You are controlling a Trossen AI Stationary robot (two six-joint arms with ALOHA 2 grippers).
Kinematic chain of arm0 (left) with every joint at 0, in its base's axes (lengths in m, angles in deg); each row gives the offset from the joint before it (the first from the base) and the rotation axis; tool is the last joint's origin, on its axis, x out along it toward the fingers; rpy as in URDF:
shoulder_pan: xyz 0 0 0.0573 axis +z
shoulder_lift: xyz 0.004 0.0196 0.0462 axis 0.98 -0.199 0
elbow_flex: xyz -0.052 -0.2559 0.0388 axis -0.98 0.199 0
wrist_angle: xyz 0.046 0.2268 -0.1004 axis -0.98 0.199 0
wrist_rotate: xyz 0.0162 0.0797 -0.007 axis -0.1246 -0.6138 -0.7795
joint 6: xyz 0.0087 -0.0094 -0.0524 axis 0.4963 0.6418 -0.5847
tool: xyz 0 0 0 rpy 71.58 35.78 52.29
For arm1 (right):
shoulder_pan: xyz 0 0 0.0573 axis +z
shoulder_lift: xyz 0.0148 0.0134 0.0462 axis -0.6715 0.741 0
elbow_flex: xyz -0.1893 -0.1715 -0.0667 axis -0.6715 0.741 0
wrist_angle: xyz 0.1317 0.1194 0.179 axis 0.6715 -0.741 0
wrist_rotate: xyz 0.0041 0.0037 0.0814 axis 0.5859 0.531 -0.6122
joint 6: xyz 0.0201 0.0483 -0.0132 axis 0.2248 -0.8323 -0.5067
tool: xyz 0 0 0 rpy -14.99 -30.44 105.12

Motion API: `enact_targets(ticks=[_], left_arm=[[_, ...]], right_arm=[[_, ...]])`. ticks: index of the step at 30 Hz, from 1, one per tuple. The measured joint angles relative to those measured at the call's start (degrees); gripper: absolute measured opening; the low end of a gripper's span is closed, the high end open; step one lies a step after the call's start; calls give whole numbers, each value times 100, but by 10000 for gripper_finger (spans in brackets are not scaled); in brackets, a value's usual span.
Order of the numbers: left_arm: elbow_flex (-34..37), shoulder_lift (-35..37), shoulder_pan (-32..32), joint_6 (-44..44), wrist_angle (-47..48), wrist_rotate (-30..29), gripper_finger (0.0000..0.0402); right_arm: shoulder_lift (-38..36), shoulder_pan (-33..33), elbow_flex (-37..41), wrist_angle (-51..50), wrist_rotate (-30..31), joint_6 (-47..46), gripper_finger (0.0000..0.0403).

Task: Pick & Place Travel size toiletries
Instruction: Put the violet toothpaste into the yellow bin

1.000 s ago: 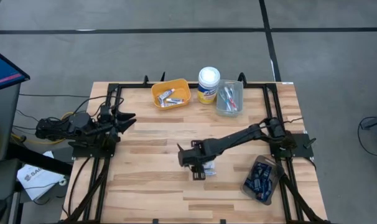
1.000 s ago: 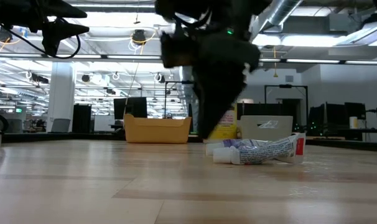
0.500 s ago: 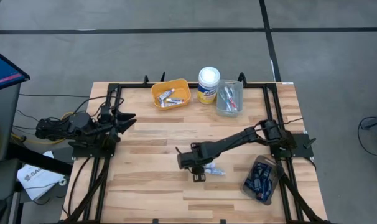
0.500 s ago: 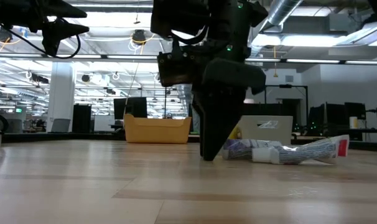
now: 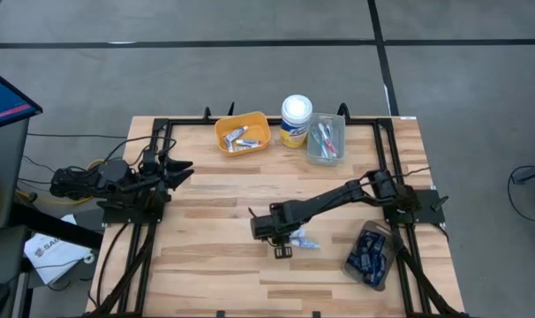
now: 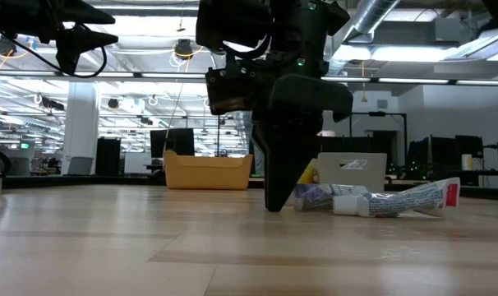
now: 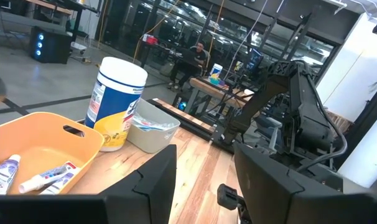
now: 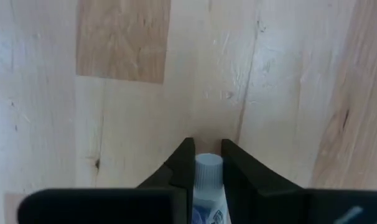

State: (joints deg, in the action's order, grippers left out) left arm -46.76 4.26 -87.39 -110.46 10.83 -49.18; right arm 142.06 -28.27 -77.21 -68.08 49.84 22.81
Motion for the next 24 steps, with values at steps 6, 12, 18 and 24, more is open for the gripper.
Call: enact_targets(ticks=[6,12,18,24], left_arm=[[0,0,0,0,0,-2,159],[0,0,-1,0,0,-2,159],[0,0,0,0,0,-4,159],[0,0,-1,0,0,-4,159]], right_arm=[[69,-258,-441,-288,8,365,45],[56,-809,-1221,-219,245,832,45],[47,-1577,-2155,206,570,1332,46],[23,-2460,-2690,1158,812,1484,47]])
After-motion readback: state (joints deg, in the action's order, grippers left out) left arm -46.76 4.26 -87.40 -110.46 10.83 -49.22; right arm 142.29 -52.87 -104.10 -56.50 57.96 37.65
